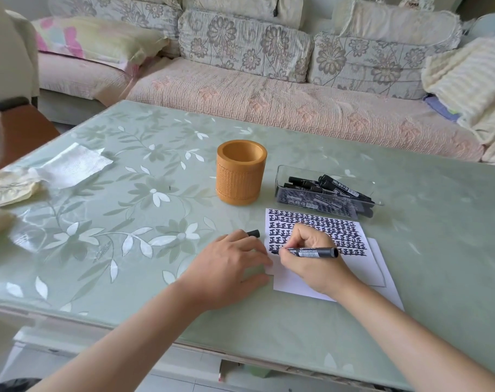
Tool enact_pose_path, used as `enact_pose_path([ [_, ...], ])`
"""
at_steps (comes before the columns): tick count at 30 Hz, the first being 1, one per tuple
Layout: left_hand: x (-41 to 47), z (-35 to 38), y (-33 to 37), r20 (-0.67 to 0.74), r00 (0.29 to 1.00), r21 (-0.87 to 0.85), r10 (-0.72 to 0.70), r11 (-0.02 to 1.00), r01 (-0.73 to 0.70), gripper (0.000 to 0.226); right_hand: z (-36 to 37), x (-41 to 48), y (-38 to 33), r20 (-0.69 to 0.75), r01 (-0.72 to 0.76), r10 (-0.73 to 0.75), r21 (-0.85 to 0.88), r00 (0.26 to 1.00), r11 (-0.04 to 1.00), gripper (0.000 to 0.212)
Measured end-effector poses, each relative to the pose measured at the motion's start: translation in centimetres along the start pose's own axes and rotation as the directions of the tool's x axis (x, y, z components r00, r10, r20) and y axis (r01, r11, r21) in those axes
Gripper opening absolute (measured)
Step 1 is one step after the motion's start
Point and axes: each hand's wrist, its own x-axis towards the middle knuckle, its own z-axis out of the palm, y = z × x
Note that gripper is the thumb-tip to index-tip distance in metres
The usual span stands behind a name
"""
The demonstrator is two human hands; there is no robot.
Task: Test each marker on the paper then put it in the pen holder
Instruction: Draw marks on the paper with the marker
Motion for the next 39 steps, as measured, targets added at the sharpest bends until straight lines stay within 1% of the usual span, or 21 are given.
enact_pose_path([
  [7, -0.08, 0.09, 0.13, -0.011, 1.000, 0.017, -0.012, 1.000, 0.013, 0.025, 0.14, -0.07, -0.07, 0.041, 0.019, -0.016, -0.059, 0.999, 0.998, 0.018],
  [10, 0.01, 0.18, 0.16, -0.013, 1.000, 0.022, -0.017, 1.000, 0.017, 0.024, 0.03, -0.07, -0.02, 0.032, 0.027, -0.025, -0.081, 0.999, 0.996, 0.020],
  [13, 0.03, 0.18, 0.20, -0.014, 1.000, 0.020, -0.013, 1.000, 0.013, 0.024, -0.01, -0.17, 0.08, 0.027, 0.034, -0.033, -0.066, 0.999, 0.997, 0.021],
  [18, 0.09, -0.09, 0.21, -0.005, 1.000, 0.013, -0.014, 1.000, 0.014, 0.021, -0.15, -0.11, 0.11, 0.083, 0.053, -0.049, -0.049, 0.995, 0.997, 0.019],
  [28, 0.03, -0.05, 0.15, 0.001, 1.000, 0.009, -0.019, 1.000, 0.019, 0.020, -0.15, -0.14, 0.06, 0.061, 0.055, -0.053, -0.038, 0.997, 0.998, 0.020],
  [33, 0.02, -0.07, 0.17, -0.006, 1.000, 0.013, -0.015, 1.000, 0.016, 0.020, -0.15, -0.17, -0.04, 0.115, 0.058, -0.053, -0.033, 0.992, 0.998, 0.018],
  [39, 0.10, -0.01, 0.15, -0.013, 1.000, 0.007, -0.013, 1.000, 0.013, 0.021, -0.19, -0.14, -0.09, 0.126, 0.055, -0.050, -0.033, 0.991, 0.998, 0.019],
])
